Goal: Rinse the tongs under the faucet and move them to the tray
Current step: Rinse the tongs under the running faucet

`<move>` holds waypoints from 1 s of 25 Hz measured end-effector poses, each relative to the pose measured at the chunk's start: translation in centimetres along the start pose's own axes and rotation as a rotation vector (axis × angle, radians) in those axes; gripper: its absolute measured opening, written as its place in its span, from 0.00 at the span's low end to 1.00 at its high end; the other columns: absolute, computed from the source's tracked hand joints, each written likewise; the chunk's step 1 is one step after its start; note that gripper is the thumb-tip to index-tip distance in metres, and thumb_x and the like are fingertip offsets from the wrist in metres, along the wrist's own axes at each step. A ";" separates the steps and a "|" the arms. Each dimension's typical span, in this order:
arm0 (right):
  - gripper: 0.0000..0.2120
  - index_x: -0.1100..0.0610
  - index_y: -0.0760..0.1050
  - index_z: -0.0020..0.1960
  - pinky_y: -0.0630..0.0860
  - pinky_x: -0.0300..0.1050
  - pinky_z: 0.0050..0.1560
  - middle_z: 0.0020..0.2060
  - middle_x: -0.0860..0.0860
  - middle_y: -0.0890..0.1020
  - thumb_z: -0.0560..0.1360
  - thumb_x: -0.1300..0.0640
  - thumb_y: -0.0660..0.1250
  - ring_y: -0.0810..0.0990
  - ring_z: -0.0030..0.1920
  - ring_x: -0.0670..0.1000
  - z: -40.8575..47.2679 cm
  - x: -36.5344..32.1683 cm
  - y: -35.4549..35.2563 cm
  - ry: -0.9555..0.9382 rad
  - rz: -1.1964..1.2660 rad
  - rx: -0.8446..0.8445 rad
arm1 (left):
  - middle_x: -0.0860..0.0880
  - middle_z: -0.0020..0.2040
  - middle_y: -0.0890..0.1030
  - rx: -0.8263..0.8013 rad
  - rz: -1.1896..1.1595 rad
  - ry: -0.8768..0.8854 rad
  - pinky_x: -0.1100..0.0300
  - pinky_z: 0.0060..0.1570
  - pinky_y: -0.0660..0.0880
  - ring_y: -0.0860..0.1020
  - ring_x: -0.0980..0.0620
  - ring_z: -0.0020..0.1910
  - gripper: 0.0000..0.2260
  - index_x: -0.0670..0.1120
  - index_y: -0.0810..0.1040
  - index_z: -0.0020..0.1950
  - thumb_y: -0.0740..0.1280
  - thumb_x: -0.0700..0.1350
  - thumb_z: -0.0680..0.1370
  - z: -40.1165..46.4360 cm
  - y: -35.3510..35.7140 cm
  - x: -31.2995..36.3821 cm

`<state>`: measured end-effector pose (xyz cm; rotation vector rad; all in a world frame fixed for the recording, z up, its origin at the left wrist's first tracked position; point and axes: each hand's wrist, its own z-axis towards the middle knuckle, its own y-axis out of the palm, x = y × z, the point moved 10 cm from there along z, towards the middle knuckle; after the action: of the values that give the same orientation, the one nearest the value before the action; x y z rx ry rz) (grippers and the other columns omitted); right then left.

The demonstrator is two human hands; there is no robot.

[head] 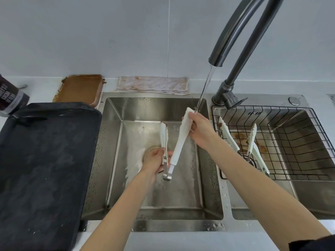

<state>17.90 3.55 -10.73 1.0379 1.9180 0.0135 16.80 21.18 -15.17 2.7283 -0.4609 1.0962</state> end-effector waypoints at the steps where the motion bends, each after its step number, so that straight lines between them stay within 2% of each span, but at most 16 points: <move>1: 0.05 0.56 0.75 0.46 0.78 0.43 0.36 0.40 0.54 0.78 0.78 0.61 0.61 0.78 0.40 0.51 -0.1 -0.2 -0.1 -0.007 0.010 -0.013 | 0.45 0.37 0.79 -0.008 0.000 -0.021 0.53 0.42 0.76 0.77 0.48 0.35 0.14 0.46 0.77 0.39 0.57 0.42 0.80 -0.1 0.5 -0.1; 2: 0.05 0.56 0.75 0.48 0.78 0.43 0.39 0.40 0.54 0.79 0.78 0.61 0.60 0.78 0.40 0.51 -0.2 -0.5 -0.1 -0.013 0.026 -0.021 | 0.44 0.38 0.79 -0.017 -0.001 -0.035 0.51 0.45 0.75 0.77 0.45 0.39 0.13 0.46 0.76 0.39 0.56 0.42 0.80 -0.1 0.9 -0.2; 4: 0.07 0.57 0.75 0.52 0.79 0.44 0.42 0.39 0.53 0.81 0.79 0.60 0.59 0.80 0.40 0.50 -0.3 -0.8 -0.2 -0.021 0.052 -0.024 | 0.42 0.42 0.79 -0.026 0.005 -0.048 0.54 0.45 0.75 0.77 0.43 0.45 0.13 0.46 0.75 0.40 0.56 0.42 0.81 -0.2 1.4 -0.2; 7: 0.11 0.58 0.74 0.59 0.79 0.45 0.46 0.40 0.54 0.82 0.79 0.59 0.59 0.81 0.40 0.50 -0.6 -0.9 -0.1 -0.022 0.040 -0.030 | 0.41 0.45 0.79 -0.021 -0.015 -0.047 0.55 0.43 0.74 0.76 0.42 0.47 0.12 0.46 0.75 0.40 0.56 0.41 0.80 -0.3 1.6 -0.3; 9: 0.10 0.58 0.75 0.57 0.78 0.45 0.48 0.42 0.54 0.81 0.79 0.58 0.59 0.80 0.42 0.50 -1.0 -0.9 0.2 -0.030 0.016 -0.047 | 0.46 0.38 0.82 -0.026 -0.035 -0.041 0.53 0.44 0.74 0.77 0.42 0.45 0.12 0.46 0.75 0.40 0.56 0.40 0.80 -0.4 1.6 -0.2; 11: 0.07 0.57 0.75 0.53 0.78 0.44 0.49 0.43 0.53 0.80 0.78 0.59 0.60 0.80 0.43 0.50 -1.5 -0.8 0.6 -0.051 -0.003 -0.077 | 0.52 0.28 0.83 -0.042 -0.046 -0.030 0.49 0.50 0.75 0.80 0.43 0.42 0.12 0.45 0.76 0.42 0.55 0.40 0.80 -0.4 1.7 -0.2; 13: 0.06 0.56 0.75 0.52 0.79 0.42 0.49 0.44 0.52 0.80 0.77 0.62 0.62 0.80 0.45 0.49 -2.0 -0.5 1.0 -0.089 -0.092 -0.107 | 0.52 0.26 0.83 -0.044 -0.068 -0.028 0.49 0.50 0.76 0.81 0.46 0.39 0.12 0.45 0.76 0.43 0.55 0.40 0.81 -0.3 1.7 -0.4; 15: 0.13 0.59 0.72 0.59 0.78 0.42 0.51 0.46 0.52 0.79 0.75 0.65 0.64 0.79 0.48 0.50 -2.3 0.1 1.4 -0.118 -0.234 -0.122 | 0.51 0.29 0.84 -0.026 -0.087 -0.032 0.51 0.47 0.73 0.80 0.44 0.40 0.12 0.45 0.77 0.42 0.56 0.40 0.81 -0.4 1.4 -0.5; 17: 0.19 0.60 0.68 0.65 0.78 0.42 0.50 0.48 0.51 0.79 0.74 0.65 0.65 0.79 0.48 0.49 -2.6 0.5 1.4 -0.124 -0.312 -0.111 | 0.45 0.37 0.83 -0.005 -0.050 -0.032 0.52 0.44 0.71 0.78 0.43 0.43 0.13 0.46 0.77 0.41 0.56 0.41 0.80 -0.3 1.0 -0.6; 18: 0.21 0.60 0.67 0.66 0.78 0.42 0.50 0.48 0.51 0.78 0.74 0.64 0.65 0.79 0.48 0.48 -2.6 0.6 1.3 -0.127 -0.341 -0.094 | 0.43 0.41 0.82 0.001 -0.040 -0.032 0.54 0.43 0.72 0.78 0.44 0.42 0.13 0.46 0.78 0.42 0.56 0.41 0.80 -0.4 0.8 -0.6; 20: 0.23 0.59 0.65 0.66 0.77 0.44 0.52 0.47 0.50 0.77 0.74 0.60 0.67 0.78 0.47 0.48 -2.4 0.4 0.4 -0.135 -0.440 -0.003 | 0.44 0.47 0.81 -0.007 -0.087 -0.032 0.59 0.40 0.74 0.79 0.51 0.36 0.11 0.42 0.78 0.53 0.56 0.41 0.80 -0.5 0.8 -0.6; 22: 0.21 0.60 0.65 0.66 0.77 0.44 0.50 0.44 0.51 0.76 0.75 0.58 0.65 0.77 0.43 0.47 -2.1 0.6 -1.1 -0.118 -0.441 0.121 | 0.44 0.51 0.81 -0.032 -0.203 -0.013 0.60 0.41 0.76 0.81 0.54 0.39 0.12 0.40 0.74 0.62 0.59 0.40 0.80 -0.4 1.0 -0.1; 25: 0.12 0.61 0.67 0.61 0.76 0.44 0.48 0.41 0.52 0.75 0.79 0.60 0.58 0.76 0.40 0.47 -2.1 2.4 -3.5 -0.003 -0.227 0.235 | 0.49 0.47 0.80 -0.071 -0.298 -0.003 0.61 0.43 0.76 0.80 0.53 0.45 0.13 0.45 0.73 0.63 0.62 0.40 0.78 -0.3 1.0 1.0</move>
<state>13.57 3.68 -12.70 0.9637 2.0593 -0.3492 16.93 20.13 -14.25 2.6268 -0.0853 0.9770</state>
